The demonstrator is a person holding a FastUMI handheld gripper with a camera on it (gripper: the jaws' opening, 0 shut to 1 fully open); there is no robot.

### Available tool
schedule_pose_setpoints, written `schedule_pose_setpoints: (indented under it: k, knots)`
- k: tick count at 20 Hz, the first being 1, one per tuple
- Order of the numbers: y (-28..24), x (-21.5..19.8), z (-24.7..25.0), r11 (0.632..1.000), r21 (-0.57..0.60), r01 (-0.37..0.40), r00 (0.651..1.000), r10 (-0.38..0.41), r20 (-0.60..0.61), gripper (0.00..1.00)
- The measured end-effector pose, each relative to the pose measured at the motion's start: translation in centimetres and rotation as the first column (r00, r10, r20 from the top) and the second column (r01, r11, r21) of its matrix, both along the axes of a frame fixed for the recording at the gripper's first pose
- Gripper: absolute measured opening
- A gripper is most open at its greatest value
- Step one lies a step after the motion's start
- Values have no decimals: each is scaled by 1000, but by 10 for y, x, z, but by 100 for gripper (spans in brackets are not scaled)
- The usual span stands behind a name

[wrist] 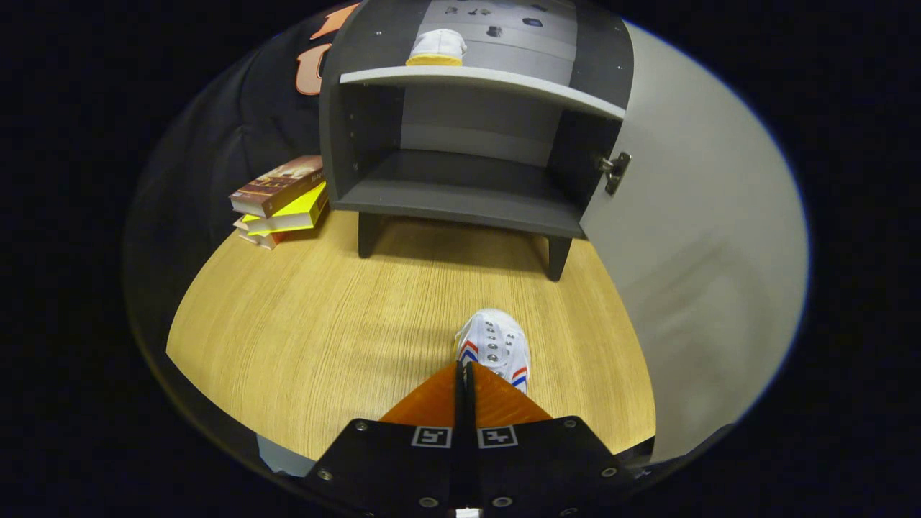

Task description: Open the shoe cabinet door, grab the shoes and put them into the shoe cabinet, then close the shoe cabinet door.

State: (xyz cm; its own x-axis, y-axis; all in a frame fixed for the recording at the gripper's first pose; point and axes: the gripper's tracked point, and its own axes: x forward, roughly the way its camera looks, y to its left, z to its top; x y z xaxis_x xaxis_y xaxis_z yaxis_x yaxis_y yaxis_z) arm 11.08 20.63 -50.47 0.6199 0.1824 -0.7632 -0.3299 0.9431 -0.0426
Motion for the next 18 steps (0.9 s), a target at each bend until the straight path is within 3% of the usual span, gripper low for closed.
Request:
schedule_pose_setpoints:
  k: [3,9,11,14,18]
  knots:
    - [2,-25,-36,1000,-17,9,997,-10,-78,0]
    - [-3,-23,-50,985,-21,174,981,-175,-88,6]
    - [-2,-24,-53,972,6,234,965,-232,-126,17]
    - [11,-30,-53,943,107,314,937,-290,-193,19]
    - [9,-24,-74,938,56,342,925,-326,-195,37]
